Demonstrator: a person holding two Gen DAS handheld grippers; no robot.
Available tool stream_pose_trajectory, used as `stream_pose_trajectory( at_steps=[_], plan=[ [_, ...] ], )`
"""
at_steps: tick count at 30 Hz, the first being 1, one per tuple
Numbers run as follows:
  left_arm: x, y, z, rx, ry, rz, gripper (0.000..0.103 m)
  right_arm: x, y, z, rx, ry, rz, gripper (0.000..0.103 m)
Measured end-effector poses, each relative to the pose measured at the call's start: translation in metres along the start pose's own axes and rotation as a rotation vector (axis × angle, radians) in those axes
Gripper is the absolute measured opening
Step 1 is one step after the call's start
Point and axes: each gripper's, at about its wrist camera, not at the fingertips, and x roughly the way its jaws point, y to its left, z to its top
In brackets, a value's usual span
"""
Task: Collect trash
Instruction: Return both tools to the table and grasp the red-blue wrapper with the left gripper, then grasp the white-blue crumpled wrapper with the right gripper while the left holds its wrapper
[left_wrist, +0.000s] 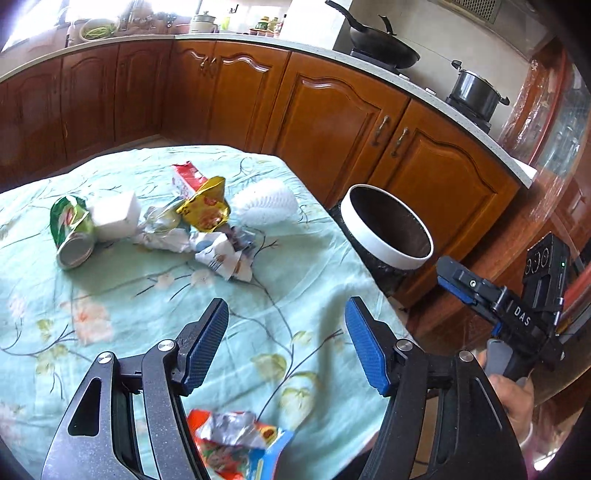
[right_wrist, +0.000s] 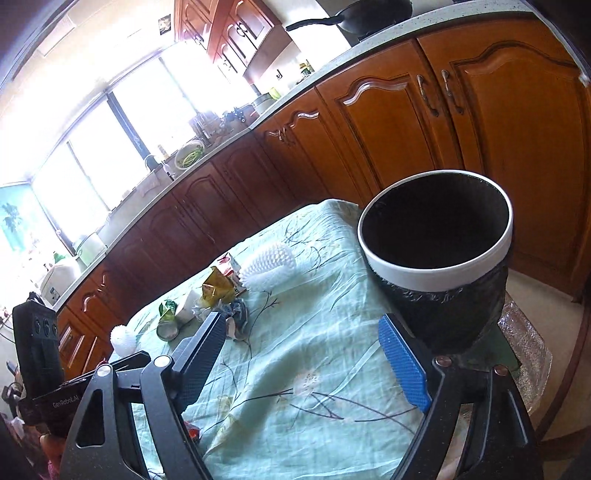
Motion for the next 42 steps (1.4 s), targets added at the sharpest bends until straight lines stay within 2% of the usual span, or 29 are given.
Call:
stream_pose_trajectory(
  at_steps=[9,13,19,21,23,24,26,27,29,31,33,39,42],
  plan=[
    [-0.03,0.024,-0.042,0.011,0.026,0.032,0.068,0.007,0.035,-0.029,-0.042,0.045,0.064,0.087],
    [-0.028,0.028,-0.066,0.024,0.066,0.052,0.069,0.016,0.046,-0.04,-0.06,0.073,0.106,0.087],
    [-0.013,0.033,-0.081,0.02,0.097,0.097,0.068,0.035,0.058,-0.048,-0.082,0.12,0.108,0.091],
    [-0.006,0.031,-0.084,0.032,0.106,0.1,0.063,0.041,0.06,-0.049,-0.087,0.13,0.118,0.091],
    [0.002,0.028,-0.086,0.048,0.126,0.087,0.044,0.047,0.062,-0.049,-0.093,0.136,0.113,0.091],
    [0.006,0.027,-0.087,0.052,0.133,0.08,0.039,0.052,0.063,-0.048,-0.095,0.139,0.11,0.091],
    [0.012,0.025,-0.089,0.062,0.143,0.068,0.019,0.06,0.065,-0.047,-0.101,0.148,0.103,0.091],
    [0.013,0.025,-0.089,0.071,0.139,0.079,0.017,0.064,0.067,-0.046,-0.104,0.151,0.102,0.091],
    [0.014,0.026,-0.088,0.08,0.129,0.09,0.006,0.072,0.071,-0.043,-0.116,0.166,0.113,0.091],
    [0.015,0.032,-0.085,0.064,0.131,0.084,0.003,0.084,0.08,-0.04,-0.15,0.196,0.13,0.091],
    [0.015,0.041,-0.082,0.036,0.129,0.074,0.003,0.096,0.089,-0.037,-0.191,0.214,0.09,0.091],
    [0.003,0.067,-0.066,-0.033,0.078,0.105,0.003,0.138,0.106,-0.022,-0.239,0.226,0.081,0.09],
    [-0.001,0.078,-0.059,-0.056,0.056,0.123,0.003,0.161,0.11,-0.019,-0.252,0.261,0.067,0.09]
  ],
)
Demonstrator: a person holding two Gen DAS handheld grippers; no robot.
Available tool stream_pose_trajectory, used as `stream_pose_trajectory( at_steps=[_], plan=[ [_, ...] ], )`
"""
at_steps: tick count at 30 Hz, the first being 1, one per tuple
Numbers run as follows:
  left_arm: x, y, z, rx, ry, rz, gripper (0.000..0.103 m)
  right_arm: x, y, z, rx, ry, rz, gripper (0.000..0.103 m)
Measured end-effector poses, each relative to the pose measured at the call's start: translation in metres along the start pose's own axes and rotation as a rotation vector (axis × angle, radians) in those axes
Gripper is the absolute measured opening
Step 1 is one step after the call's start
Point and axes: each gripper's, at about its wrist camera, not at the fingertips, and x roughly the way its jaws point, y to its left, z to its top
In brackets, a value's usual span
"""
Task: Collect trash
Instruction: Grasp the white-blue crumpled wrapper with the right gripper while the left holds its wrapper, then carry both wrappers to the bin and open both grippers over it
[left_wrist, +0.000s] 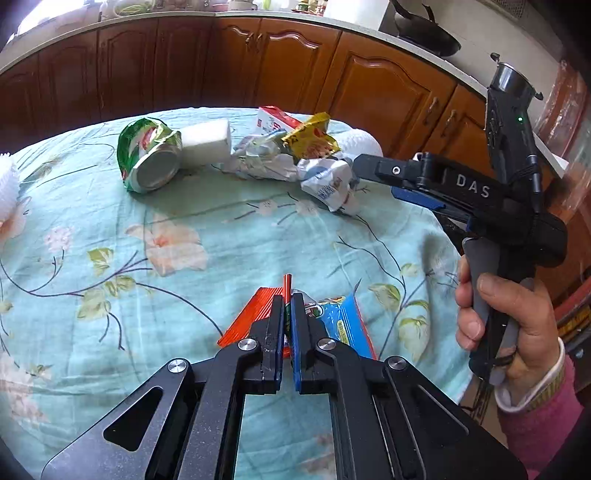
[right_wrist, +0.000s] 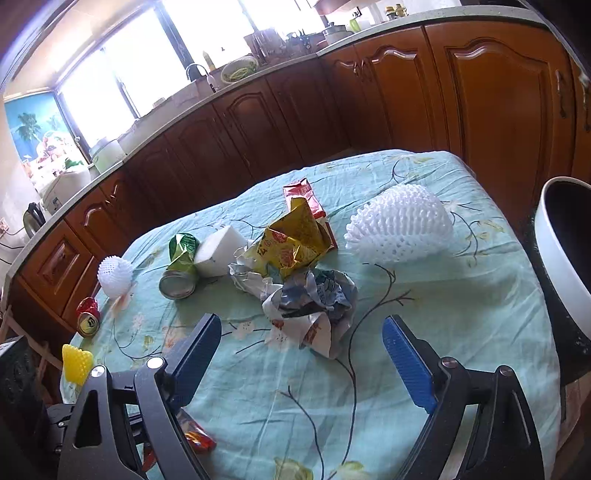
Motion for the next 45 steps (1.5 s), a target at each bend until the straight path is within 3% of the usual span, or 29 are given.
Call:
stream_pose_trajectory(
  at_steps=[3,4,6,7,10,19,32,45],
  plan=[
    [0.002,0.008,0.007,-0.032,-0.007,0.005,0.003,0.022,0.0,0.005,-0.003,0.04,-0.002,0.089],
    [0.002,0.009,0.009,-0.039,-0.008,0.004,0.003,0.028,0.0,0.006,-0.007,0.05,-0.004,0.084],
    [0.002,0.011,0.013,-0.046,-0.016,0.006,0.003,0.036,0.0,0.005,-0.013,0.07,-0.006,0.063],
    [0.002,0.01,0.015,-0.049,-0.02,0.004,0.003,0.04,-0.001,0.005,-0.01,0.081,-0.004,0.045],
    [0.002,0.008,0.022,-0.045,-0.033,0.0,0.003,0.034,-0.002,0.002,-0.011,0.068,0.006,0.035],
    [0.009,-0.006,0.036,-0.032,-0.044,-0.032,0.003,-0.027,-0.024,-0.012,0.059,-0.021,0.049,0.033],
    [0.028,-0.068,0.054,0.065,-0.049,-0.108,0.003,-0.107,-0.078,-0.033,0.148,-0.127,-0.042,0.033],
    [0.049,-0.126,0.082,0.143,-0.057,-0.159,0.003,-0.15,-0.135,-0.034,0.237,-0.207,-0.144,0.033]
  ],
)
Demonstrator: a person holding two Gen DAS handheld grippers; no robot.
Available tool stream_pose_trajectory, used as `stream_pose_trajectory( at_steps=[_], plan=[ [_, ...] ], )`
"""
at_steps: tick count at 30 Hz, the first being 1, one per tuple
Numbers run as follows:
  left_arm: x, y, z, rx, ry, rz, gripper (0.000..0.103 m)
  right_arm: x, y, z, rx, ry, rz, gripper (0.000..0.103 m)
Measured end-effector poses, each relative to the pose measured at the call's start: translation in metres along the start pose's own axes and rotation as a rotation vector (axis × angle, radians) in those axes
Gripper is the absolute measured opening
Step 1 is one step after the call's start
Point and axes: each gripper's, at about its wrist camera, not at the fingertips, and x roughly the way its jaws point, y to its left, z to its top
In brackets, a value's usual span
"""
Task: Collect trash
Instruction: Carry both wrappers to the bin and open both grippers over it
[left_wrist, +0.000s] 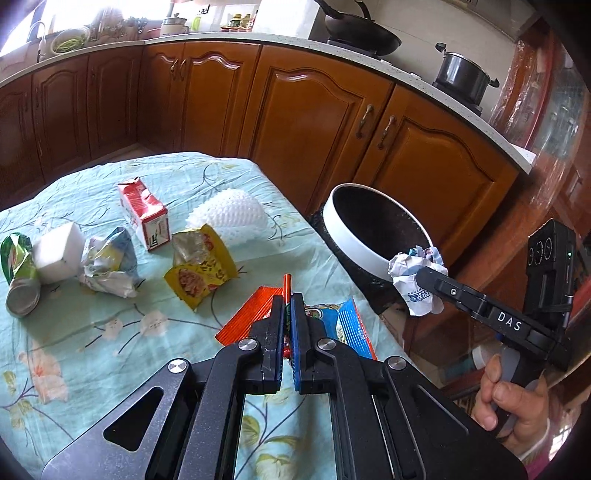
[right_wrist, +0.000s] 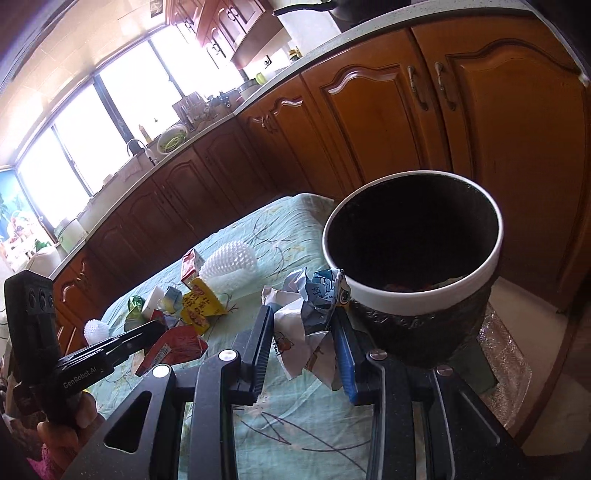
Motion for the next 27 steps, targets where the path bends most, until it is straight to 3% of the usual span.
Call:
stream_pose_trajectory(
  at_steps=[27],
  plan=[
    [0.082,-0.083,0.079,0.126,-0.003,-0.067,0.003,0.008,-0.075,0.054,0.034,-0.044,-0.155,0.034]
  ],
)
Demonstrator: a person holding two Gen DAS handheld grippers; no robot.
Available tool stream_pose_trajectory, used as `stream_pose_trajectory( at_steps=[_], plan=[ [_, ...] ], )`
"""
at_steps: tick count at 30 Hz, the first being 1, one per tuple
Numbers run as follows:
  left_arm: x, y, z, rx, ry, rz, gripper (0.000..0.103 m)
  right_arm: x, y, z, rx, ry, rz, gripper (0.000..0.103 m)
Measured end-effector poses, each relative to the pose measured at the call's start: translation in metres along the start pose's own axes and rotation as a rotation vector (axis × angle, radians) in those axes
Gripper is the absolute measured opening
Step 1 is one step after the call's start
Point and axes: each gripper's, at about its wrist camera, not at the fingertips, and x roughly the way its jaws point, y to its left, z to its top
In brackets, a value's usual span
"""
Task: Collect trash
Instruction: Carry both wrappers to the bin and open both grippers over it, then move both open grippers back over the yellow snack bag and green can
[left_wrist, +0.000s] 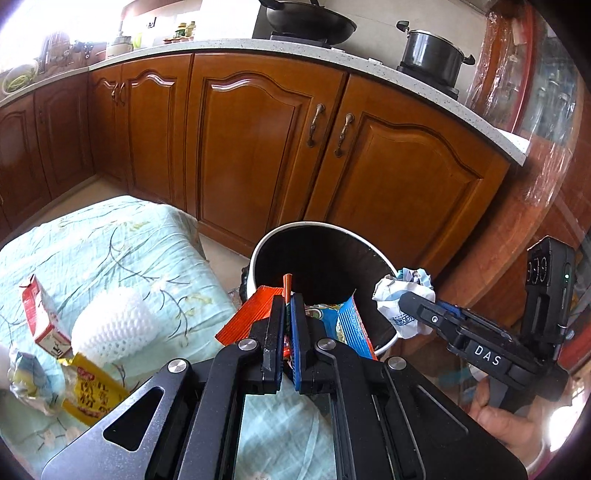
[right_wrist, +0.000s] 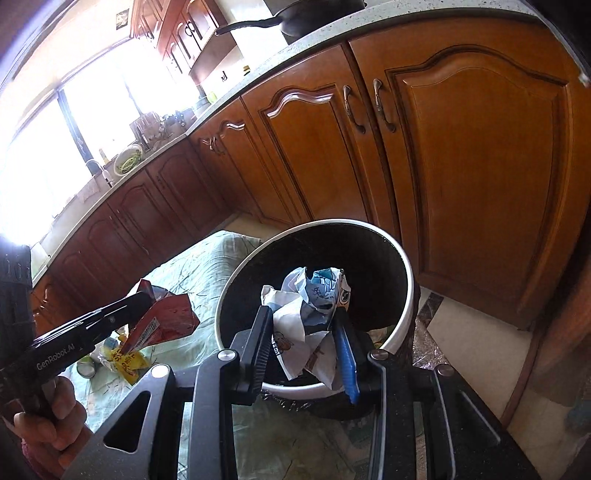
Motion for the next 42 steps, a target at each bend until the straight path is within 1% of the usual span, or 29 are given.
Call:
stream_pose_trajectory(
  at_steps=[9,15,18,19,20,21,22,23,25,27,30,32,36,42],
  plan=[
    [0.04,-0.021,0.016,0.062,0.045,0.006,0.003,0.015,-0.009,0.01,-0.024,0.037,-0.036,0.035],
    [0.062,-0.022,0.022,0.065,0.082,0.018,0.003,0.026,-0.012,0.014,-0.038,0.068,-0.05,0.038],
    [0.071,-0.025,0.025,0.066,0.107,0.014,0.005,0.031,-0.012,0.015,-0.046,0.092,-0.05,0.045],
    [0.073,-0.025,0.026,0.063,0.114,0.01,0.009,0.033,-0.013,0.015,-0.046,0.1,-0.048,0.052],
    [0.074,-0.025,0.026,0.062,0.118,0.003,0.017,0.032,-0.013,0.015,-0.045,0.102,-0.046,0.056],
    [0.074,-0.025,0.028,0.061,0.115,0.002,0.022,0.031,-0.013,0.015,-0.044,0.099,-0.045,0.057],
    [0.072,-0.026,0.027,0.062,0.108,0.006,0.032,0.029,-0.014,0.014,-0.042,0.095,-0.047,0.059],
    [0.07,-0.026,0.027,0.063,0.1,0.008,0.039,0.03,-0.015,0.015,-0.039,0.091,-0.05,0.063],
    [0.068,-0.025,0.025,0.056,0.094,0.007,0.044,0.026,-0.017,0.015,-0.025,0.079,-0.049,0.066],
    [0.065,-0.021,0.022,0.043,0.096,0.005,0.044,0.022,-0.017,0.014,-0.015,0.07,-0.046,0.067],
    [0.053,-0.011,0.015,0.014,0.085,0.003,0.046,0.013,-0.017,0.008,0.007,0.047,-0.031,0.079],
    [0.042,-0.005,0.007,-0.009,0.076,0.0,0.05,0.005,-0.014,0.002,0.024,0.024,-0.015,0.087],
    [0.018,0.007,-0.012,-0.044,0.056,0.013,0.053,-0.002,-0.004,-0.008,0.058,-0.001,0.026,0.09],
    [-0.02,0.034,-0.048,-0.1,0.035,0.056,0.055,-0.007,0.022,-0.029,0.072,0.0,0.096,0.091]
  ],
)
